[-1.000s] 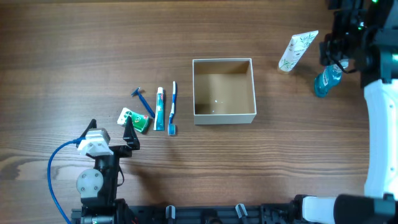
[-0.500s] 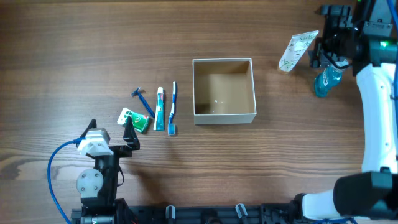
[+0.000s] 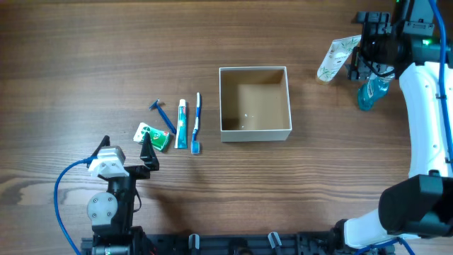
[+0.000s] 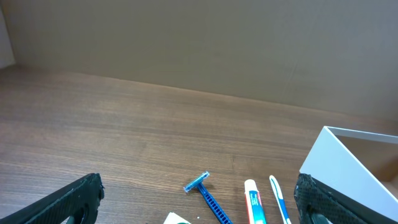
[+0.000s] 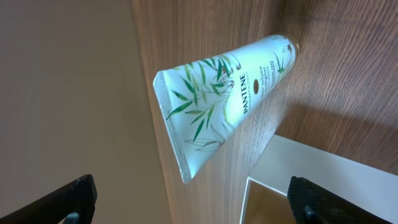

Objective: Pack container
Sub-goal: 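Lower the right gripper and close it on the Pantene tube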

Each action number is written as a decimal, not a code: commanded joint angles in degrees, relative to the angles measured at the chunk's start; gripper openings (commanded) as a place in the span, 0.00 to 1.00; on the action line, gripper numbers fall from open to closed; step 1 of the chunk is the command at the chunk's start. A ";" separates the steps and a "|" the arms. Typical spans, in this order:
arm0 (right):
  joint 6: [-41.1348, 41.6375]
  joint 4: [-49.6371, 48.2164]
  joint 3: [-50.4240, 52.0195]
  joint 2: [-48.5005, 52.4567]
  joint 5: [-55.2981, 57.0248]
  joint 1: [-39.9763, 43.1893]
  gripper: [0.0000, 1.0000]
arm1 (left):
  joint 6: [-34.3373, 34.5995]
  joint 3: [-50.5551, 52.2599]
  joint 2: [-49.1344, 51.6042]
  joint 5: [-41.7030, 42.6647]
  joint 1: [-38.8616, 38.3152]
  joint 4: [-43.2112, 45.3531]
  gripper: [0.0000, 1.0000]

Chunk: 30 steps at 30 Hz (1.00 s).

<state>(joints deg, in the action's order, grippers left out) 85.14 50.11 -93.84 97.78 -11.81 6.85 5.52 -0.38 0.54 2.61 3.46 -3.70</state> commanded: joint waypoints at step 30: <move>-5.73 -2.05 -0.26 10.78 -0.26 0.07 0.81 | 0.96 0.04 -0.15 -0.74 -0.28 -0.61 1.00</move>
<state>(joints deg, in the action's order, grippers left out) 80.12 48.14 -93.84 107.96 -11.60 6.85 5.52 -0.38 0.54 2.61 3.46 -3.70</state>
